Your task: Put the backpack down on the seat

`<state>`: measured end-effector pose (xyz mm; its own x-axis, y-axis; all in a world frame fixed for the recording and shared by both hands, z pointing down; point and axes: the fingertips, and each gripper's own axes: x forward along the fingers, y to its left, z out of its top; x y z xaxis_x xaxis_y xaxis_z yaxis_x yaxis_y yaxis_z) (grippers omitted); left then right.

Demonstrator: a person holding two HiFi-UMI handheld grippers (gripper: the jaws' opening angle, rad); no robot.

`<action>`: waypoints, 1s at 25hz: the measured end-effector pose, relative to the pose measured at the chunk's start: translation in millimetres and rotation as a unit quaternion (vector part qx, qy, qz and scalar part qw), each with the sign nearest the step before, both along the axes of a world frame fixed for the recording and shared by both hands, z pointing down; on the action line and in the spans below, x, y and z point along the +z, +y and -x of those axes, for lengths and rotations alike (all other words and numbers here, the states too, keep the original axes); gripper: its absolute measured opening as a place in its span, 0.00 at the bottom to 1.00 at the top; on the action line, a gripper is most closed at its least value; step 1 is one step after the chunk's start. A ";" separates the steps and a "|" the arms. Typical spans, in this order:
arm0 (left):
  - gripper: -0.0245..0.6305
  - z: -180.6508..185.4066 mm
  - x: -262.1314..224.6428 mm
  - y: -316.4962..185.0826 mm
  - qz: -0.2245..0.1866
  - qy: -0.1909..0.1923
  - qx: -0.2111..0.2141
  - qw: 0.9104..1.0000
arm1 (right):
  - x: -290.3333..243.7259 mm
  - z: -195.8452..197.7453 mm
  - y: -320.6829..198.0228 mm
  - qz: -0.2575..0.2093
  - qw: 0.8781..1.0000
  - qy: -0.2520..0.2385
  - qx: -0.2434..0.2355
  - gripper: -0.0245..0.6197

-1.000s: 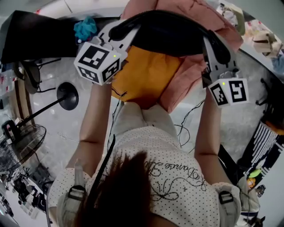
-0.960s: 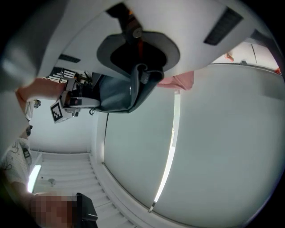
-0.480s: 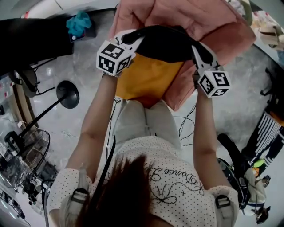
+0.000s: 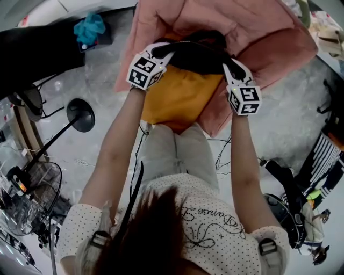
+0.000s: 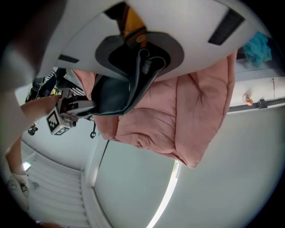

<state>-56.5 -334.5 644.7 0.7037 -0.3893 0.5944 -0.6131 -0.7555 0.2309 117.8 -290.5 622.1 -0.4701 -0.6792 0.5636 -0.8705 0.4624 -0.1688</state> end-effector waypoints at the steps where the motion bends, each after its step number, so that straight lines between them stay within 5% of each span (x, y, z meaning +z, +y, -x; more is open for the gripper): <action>1: 0.11 -3.7 5.3 -0.2 -0.005 0.004 0.005 1.000 | 7.3 -3.4 0.5 0.003 1.000 -0.001 0.004 0.17; 5: 0.11 -8.3 5.4 -7.0 -0.032 0.013 0.014 0.999 | 13.9 -7.1 -3.1 0.006 1.000 -0.010 0.012 0.19; 11: 0.17 -7.1 6.4 -5.8 -0.021 0.023 -0.004 1.000 | 17.6 -6.3 -2.5 0.016 1.000 -0.008 0.010 0.22; 19: 0.29 -14.1 -1.8 -5.2 -0.016 0.037 -0.002 0.999 | 16.0 -3.2 -1.0 0.024 0.999 -0.022 -0.002 0.39; 22: 0.29 -13.2 0.1 -9.6 -0.020 0.026 -0.007 0.999 | 15.7 -9.0 -4.9 0.019 1.000 -0.017 0.003 0.26; 25: 0.29 -12.6 1.8 -10.4 -0.019 0.025 -0.004 0.999 | 15.8 -9.6 -7.5 0.018 1.000 -0.021 0.004 0.28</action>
